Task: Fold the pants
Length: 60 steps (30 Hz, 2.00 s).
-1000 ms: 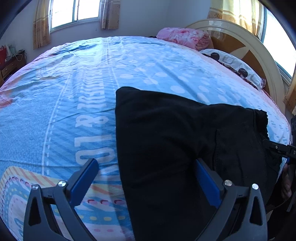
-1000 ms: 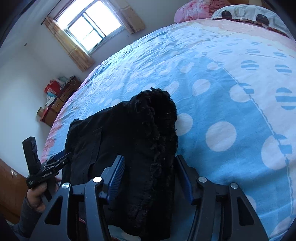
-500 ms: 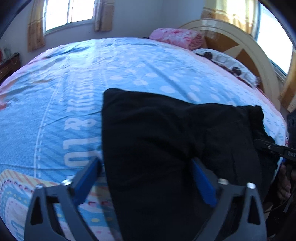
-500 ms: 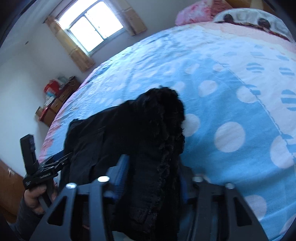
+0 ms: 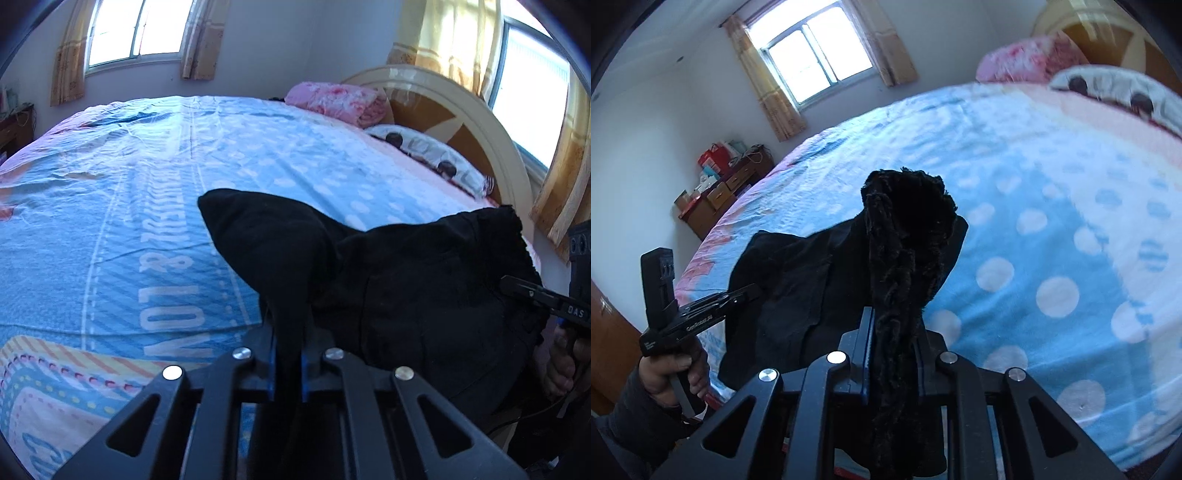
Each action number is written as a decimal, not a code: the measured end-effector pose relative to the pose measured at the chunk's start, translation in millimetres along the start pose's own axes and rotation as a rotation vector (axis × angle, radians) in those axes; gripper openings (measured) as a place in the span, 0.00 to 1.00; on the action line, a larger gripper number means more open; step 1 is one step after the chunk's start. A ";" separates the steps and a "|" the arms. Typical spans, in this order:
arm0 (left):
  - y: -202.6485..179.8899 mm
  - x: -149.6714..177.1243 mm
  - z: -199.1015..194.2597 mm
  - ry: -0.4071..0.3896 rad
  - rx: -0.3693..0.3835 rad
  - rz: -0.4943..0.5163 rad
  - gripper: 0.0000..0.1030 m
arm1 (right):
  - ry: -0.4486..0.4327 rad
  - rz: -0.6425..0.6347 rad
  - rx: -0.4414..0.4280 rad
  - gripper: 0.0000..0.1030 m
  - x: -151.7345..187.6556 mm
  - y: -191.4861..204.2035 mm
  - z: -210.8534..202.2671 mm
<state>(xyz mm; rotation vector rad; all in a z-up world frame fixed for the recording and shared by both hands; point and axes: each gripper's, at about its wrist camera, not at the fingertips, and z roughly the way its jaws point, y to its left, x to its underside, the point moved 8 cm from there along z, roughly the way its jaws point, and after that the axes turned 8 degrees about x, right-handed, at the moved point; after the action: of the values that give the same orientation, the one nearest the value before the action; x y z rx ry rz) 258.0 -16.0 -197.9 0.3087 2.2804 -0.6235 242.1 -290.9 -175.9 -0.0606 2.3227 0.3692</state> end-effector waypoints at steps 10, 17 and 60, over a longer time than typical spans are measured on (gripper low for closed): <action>29.3 -23.5 -59.1 -0.114 -0.018 -0.053 0.08 | -0.011 -0.132 -0.064 0.15 -54.2 57.5 0.3; 87.8 -35.7 -108.5 -0.174 -0.142 -0.076 0.08 | 0.052 -0.208 -0.182 0.14 -93.9 125.0 53.8; 289.3 13.5 -139.5 -0.100 -0.588 -0.203 0.27 | 0.414 -0.368 -0.259 0.18 -91.2 318.1 314.4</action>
<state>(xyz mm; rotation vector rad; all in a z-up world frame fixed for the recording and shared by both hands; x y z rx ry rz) 278.9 303.8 -221.9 -0.2354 2.2933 -0.0425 475.2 96.0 -241.4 -0.7425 2.5797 0.5016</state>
